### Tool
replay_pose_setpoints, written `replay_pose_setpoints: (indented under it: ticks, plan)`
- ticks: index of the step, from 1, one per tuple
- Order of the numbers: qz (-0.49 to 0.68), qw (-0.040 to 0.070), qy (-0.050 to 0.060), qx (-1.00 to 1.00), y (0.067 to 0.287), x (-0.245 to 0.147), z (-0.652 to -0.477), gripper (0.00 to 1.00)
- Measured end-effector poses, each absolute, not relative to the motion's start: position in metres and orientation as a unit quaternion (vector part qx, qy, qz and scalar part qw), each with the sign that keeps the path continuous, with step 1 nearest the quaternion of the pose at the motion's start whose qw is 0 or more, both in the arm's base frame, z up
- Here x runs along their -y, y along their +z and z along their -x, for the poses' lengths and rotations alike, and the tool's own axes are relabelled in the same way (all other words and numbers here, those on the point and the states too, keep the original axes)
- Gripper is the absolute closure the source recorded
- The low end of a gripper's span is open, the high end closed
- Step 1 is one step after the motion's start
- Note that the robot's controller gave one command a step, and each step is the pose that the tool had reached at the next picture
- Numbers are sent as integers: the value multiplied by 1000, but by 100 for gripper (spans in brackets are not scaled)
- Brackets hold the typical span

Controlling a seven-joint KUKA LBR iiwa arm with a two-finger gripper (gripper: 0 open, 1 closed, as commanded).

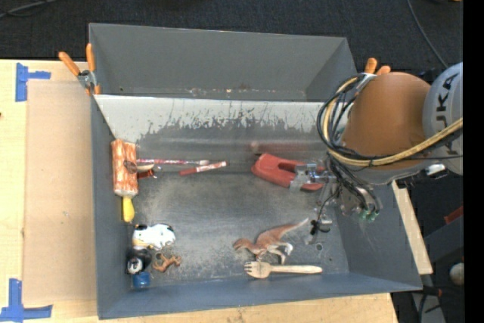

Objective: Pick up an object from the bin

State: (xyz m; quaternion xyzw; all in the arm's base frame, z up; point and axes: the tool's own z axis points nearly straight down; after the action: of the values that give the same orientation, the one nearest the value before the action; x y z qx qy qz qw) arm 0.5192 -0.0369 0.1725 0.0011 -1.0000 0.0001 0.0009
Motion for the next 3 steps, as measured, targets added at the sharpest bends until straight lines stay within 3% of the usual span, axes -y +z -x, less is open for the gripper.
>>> replay_pose_setpoints:
  ticks: [1,2,3]
  plan:
    - [-39,-3,1,999,152,30,-516,0]
    - [-125,-1,0,992,76,47,-507,0]
    - [-142,-2,-1,990,69,18,-494,100]
